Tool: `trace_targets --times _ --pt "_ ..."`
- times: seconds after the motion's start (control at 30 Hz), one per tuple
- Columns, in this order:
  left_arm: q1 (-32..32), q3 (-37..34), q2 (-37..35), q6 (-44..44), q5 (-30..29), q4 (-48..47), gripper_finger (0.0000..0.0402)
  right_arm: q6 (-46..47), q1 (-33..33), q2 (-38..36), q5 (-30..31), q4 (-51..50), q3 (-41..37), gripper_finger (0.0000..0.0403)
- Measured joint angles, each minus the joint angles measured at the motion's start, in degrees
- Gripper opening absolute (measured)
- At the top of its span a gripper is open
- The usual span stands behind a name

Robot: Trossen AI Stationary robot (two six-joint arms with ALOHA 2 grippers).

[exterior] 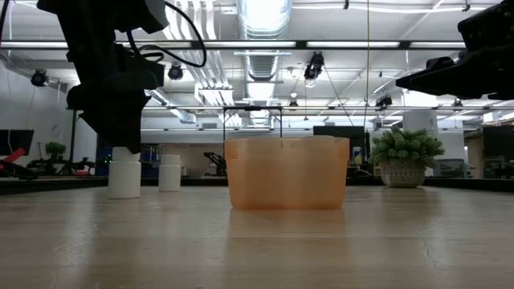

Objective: Pick and place pill bottles into a basket
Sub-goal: Put the white pill bottle into the orange bin

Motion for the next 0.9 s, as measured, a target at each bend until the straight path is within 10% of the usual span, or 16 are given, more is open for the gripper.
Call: trace_targets --times 0.9 --pt "0.00 -2.79 0.00 0.00 0.00 4.24 0.0274 0.04 0.00 0.00 0.01 0.02 0.01 0.0250"
